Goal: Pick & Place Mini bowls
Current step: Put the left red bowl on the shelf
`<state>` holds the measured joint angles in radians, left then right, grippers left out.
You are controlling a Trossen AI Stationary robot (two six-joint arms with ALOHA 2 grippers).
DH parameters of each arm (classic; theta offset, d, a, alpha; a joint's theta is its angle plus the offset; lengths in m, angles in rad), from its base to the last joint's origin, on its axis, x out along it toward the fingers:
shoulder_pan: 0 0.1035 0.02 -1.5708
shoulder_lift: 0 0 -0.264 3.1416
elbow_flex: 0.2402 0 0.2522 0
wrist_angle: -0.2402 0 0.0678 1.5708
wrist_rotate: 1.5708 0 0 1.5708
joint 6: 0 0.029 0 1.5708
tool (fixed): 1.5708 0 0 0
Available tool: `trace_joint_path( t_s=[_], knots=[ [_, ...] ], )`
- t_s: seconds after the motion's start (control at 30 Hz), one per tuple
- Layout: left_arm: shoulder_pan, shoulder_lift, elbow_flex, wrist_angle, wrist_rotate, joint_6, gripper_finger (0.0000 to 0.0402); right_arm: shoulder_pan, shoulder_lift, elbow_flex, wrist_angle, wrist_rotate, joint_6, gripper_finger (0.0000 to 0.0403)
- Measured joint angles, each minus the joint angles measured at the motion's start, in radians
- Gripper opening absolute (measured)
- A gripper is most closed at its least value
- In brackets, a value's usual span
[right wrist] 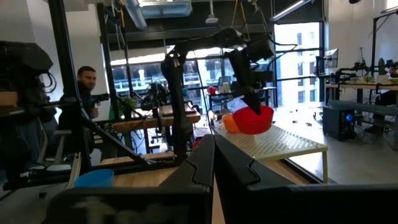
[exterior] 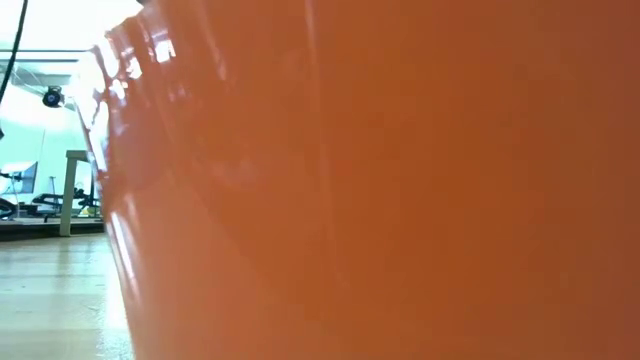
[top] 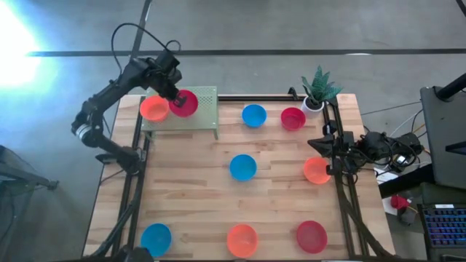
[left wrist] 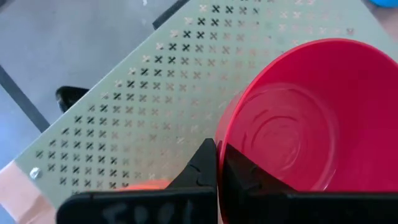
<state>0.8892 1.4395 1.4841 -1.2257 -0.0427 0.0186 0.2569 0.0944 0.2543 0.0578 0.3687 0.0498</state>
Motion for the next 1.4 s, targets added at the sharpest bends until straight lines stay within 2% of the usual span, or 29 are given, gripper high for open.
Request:
trace_joint_path(
  t_s=[0.37, 0.67, 1.07, 1.4],
  knots=[
    [0.006, 0.066, 0.000, -0.004, -0.006, 0.037, 0.0000, 0.000, 0.000, 0.000, 0.002, 0.000, 0.003, 0.0008],
    [0.007, 0.073, 0.000, -0.001, -0.061, 0.044, 0.0000, 0.000, 0.000, 0.000, 0.003, 0.000, 0.003, 0.0008],
    [0.007, 0.073, 0.000, -0.001, -0.071, 0.060, 0.0001, 0.000, 0.000, 0.000, 0.004, 0.000, 0.003, 0.0008],
    [0.007, 0.073, 0.000, -0.004, -0.075, 0.062, 0.0045, 0.000, 0.000, 0.000, 0.005, 0.000, 0.003, 0.0008]
  ],
)
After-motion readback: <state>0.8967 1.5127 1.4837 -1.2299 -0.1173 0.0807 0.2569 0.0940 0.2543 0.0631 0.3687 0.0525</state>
